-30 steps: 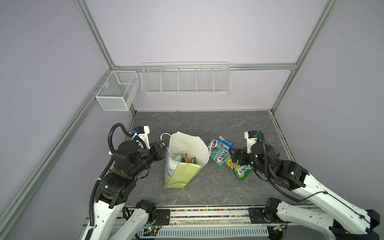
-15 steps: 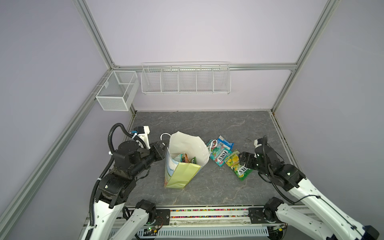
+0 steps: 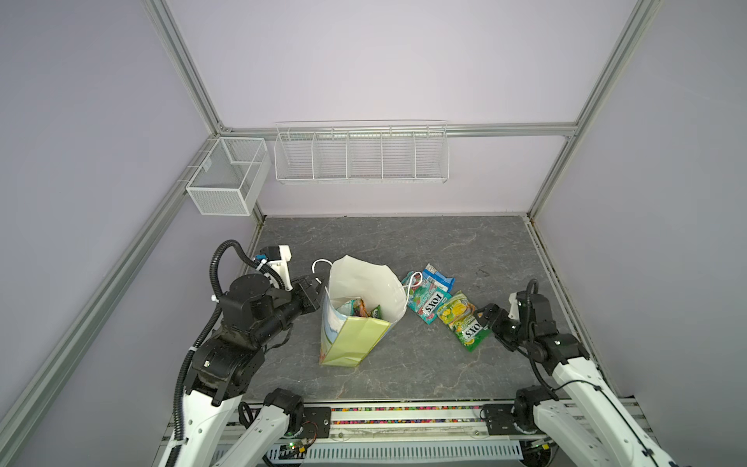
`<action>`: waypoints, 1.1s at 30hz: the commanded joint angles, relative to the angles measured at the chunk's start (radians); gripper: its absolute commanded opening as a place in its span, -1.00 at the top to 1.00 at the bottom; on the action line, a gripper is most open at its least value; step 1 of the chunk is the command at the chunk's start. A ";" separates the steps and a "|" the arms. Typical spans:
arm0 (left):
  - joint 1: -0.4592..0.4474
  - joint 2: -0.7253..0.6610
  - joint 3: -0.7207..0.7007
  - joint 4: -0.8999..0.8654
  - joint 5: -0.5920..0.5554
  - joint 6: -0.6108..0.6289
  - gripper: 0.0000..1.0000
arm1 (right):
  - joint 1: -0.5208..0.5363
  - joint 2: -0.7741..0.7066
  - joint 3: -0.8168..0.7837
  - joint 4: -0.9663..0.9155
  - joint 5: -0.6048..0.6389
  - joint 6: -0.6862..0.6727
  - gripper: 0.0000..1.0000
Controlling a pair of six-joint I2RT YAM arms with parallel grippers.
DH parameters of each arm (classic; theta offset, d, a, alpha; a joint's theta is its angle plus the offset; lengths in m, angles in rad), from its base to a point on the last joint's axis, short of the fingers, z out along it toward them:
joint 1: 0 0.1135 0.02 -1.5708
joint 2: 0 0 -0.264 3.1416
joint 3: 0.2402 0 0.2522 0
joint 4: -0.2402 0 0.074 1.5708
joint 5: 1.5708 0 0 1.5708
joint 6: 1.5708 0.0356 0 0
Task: Place the snacks into the paper bag
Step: Pick up the snack from the middle-right of the table.
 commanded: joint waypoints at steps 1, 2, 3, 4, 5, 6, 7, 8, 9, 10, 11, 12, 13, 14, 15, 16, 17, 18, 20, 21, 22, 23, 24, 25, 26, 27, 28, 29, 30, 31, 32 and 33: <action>0.004 -0.013 0.000 0.051 0.004 -0.009 1.00 | -0.077 -0.010 -0.055 0.058 -0.169 0.057 -0.78; 0.004 -0.012 -0.001 0.053 0.004 -0.009 1.00 | -0.096 -0.011 -0.067 0.059 -0.184 0.059 -0.78; 0.005 -0.011 0.001 0.053 0.004 -0.009 1.00 | -0.116 -0.011 -0.076 0.057 -0.196 0.059 -0.78; 0.005 -0.010 0.003 0.052 0.004 -0.008 1.00 | -0.133 -0.012 -0.085 0.054 -0.207 0.059 -0.78; 0.004 -0.008 0.003 0.052 0.004 -0.009 1.00 | -0.146 -0.013 -0.094 0.056 -0.217 0.060 -0.78; 0.005 -0.008 0.003 0.053 0.004 -0.009 1.00 | -0.162 -0.014 -0.105 0.062 -0.230 0.062 -0.78; 0.005 -0.008 0.003 0.054 0.004 -0.009 1.00 | -0.177 -0.016 -0.117 0.071 -0.241 0.064 -0.78; 0.004 -0.007 0.002 0.054 0.004 -0.009 1.00 | -0.186 -0.014 -0.126 0.078 -0.250 0.068 -0.78; 0.004 -0.006 0.000 0.056 0.004 -0.010 1.00 | -0.199 -0.012 -0.138 0.089 -0.263 0.069 -0.78; 0.005 -0.006 -0.001 0.056 0.005 -0.010 1.00 | -0.212 -0.009 -0.148 0.102 -0.276 0.071 -0.78; 0.005 -0.006 -0.002 0.056 0.005 -0.010 1.00 | -0.222 -0.005 -0.156 0.113 -0.287 0.070 -0.78; 0.005 -0.007 -0.003 0.056 0.004 -0.010 1.00 | -0.230 0.002 -0.163 0.119 -0.294 0.066 -0.78; 0.004 -0.006 -0.003 0.056 0.005 -0.010 1.00 | -0.236 0.010 -0.167 0.126 -0.295 0.061 -0.78; 0.004 -0.006 -0.003 0.057 0.005 -0.010 1.00 | -0.241 0.018 -0.172 0.131 -0.297 0.056 -0.78; 0.005 -0.005 -0.003 0.059 0.004 -0.010 1.00 | -0.248 0.031 -0.176 0.138 -0.301 0.051 -0.78; 0.004 -0.004 -0.003 0.059 0.006 -0.010 1.00 | -0.253 0.043 -0.181 0.145 -0.306 0.047 -0.78; 0.005 -0.004 -0.003 0.060 0.006 -0.010 1.00 | -0.255 0.052 -0.183 0.151 -0.308 0.045 -0.78; 0.004 -0.003 -0.003 0.062 0.005 -0.011 1.00 | -0.256 0.059 -0.188 0.159 -0.312 0.044 -0.78; 0.005 -0.003 -0.005 0.062 0.006 -0.011 1.00 | -0.257 0.064 -0.199 0.174 -0.316 0.043 -0.79; 0.005 -0.003 -0.005 0.062 0.006 -0.010 1.00 | -0.258 0.064 -0.203 0.179 -0.314 0.043 -0.79; 0.005 -0.003 -0.006 0.062 0.006 -0.010 1.00 | -0.258 0.064 -0.209 0.186 -0.312 0.043 -0.79; 0.005 -0.003 -0.006 0.063 0.006 -0.011 1.00 | -0.258 0.062 -0.212 0.188 -0.308 0.043 -0.79; 0.005 -0.003 -0.008 0.064 0.006 -0.011 1.00 | -0.259 0.061 -0.216 0.189 -0.305 0.042 -0.80; 0.004 -0.003 -0.008 0.064 0.006 -0.011 1.00 | -0.258 0.062 -0.221 0.195 -0.302 0.042 -0.80; 0.005 -0.003 -0.008 0.063 0.006 -0.012 1.00 | -0.258 0.061 -0.226 0.199 -0.302 0.043 -0.80; 0.004 -0.003 -0.008 0.064 0.005 -0.012 1.00 | -0.259 0.061 -0.231 0.205 -0.300 0.043 -0.81; 0.005 -0.004 -0.009 0.064 0.006 -0.012 1.00 | -0.259 0.063 -0.237 0.215 -0.300 0.045 -0.81; 0.005 -0.003 -0.009 0.065 0.005 -0.012 1.00 | -0.258 0.065 -0.243 0.223 -0.300 0.045 -0.82; 0.005 -0.004 -0.010 0.065 0.007 -0.012 1.00 | -0.258 0.069 -0.249 0.230 -0.298 0.045 -0.83; 0.005 -0.003 -0.011 0.065 0.007 -0.012 1.00 | -0.258 0.075 -0.256 0.241 -0.300 0.046 -0.85; 0.004 -0.005 -0.011 0.065 0.007 -0.011 1.00 | -0.259 0.080 -0.261 0.253 -0.303 0.046 -0.87; 0.005 -0.005 -0.011 0.064 0.008 -0.012 1.00 | -0.259 0.089 -0.267 0.265 -0.306 0.046 -0.89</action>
